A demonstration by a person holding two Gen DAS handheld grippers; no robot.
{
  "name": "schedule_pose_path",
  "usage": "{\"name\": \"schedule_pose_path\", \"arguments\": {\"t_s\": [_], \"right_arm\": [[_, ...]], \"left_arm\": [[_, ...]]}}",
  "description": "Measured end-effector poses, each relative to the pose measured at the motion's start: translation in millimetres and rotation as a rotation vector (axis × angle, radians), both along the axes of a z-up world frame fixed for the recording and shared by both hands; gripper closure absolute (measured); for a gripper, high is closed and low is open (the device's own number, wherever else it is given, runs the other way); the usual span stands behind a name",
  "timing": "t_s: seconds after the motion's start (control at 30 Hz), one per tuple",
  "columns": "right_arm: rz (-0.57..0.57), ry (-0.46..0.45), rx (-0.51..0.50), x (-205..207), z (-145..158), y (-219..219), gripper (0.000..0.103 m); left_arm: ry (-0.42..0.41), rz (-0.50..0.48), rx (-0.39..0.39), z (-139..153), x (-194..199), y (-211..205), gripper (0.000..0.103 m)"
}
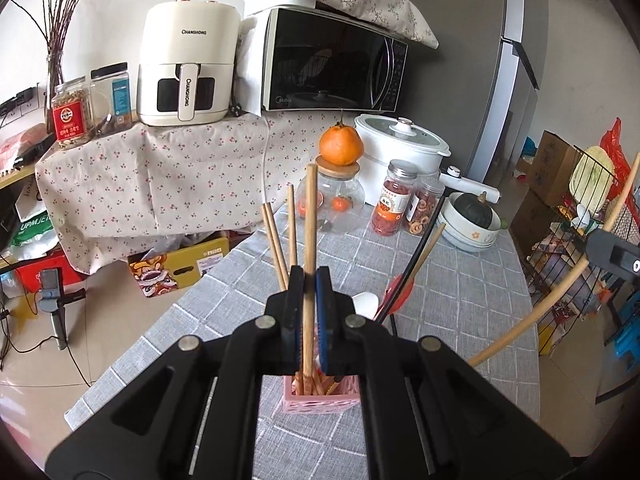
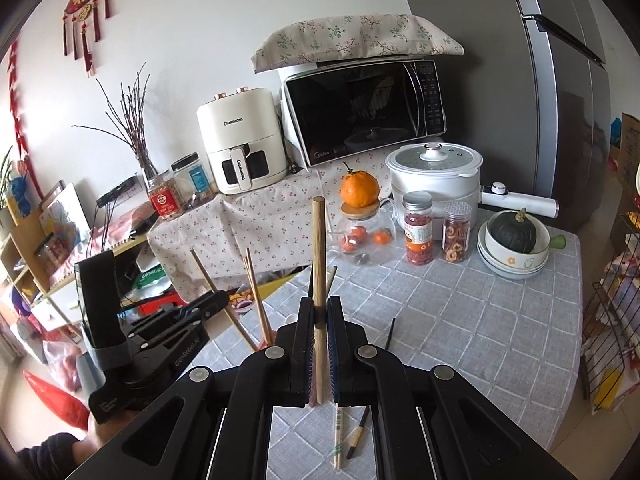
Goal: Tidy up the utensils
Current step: 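Open both tools and move them back toward the remaining chopsticks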
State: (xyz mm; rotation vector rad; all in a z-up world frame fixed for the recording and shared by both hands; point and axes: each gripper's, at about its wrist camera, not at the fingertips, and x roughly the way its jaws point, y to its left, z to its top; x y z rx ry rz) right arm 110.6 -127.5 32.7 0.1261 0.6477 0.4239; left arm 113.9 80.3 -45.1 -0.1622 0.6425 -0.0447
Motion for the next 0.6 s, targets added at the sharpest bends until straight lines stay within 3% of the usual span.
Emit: {"name": "schedule_pose_path", "arguments": {"t_s": [0.1,0.17,0.23,0.37,0.43,0.6], "right_arm": [[0.002,-0.002,0.021,3,-1,1,0.097],[0.006,-0.009,0.034,4,-1,3,0.097],[0.009,-0.020,0.049,6,0,6,0.097],[0.018,-0.024,0.077,10,0,13,0.097],[0.022,-0.023,0.078,13,-1,18,0.097],[0.043,-0.022,0.067,21,-12,32,0.097]], "left_arm": [[0.016,0.000,-0.048,-1,2,4,0.095],[0.021,-0.002,-0.098,4,2,8,0.083],[0.005,0.004,-0.124,12,-2,10,0.063],[0.006,0.011,-0.133,25,-10,14,0.049],[0.037,0.016,-0.122,27,-14,15,0.037],[0.160,0.019,-0.131,24,-25,22,0.033]]}}
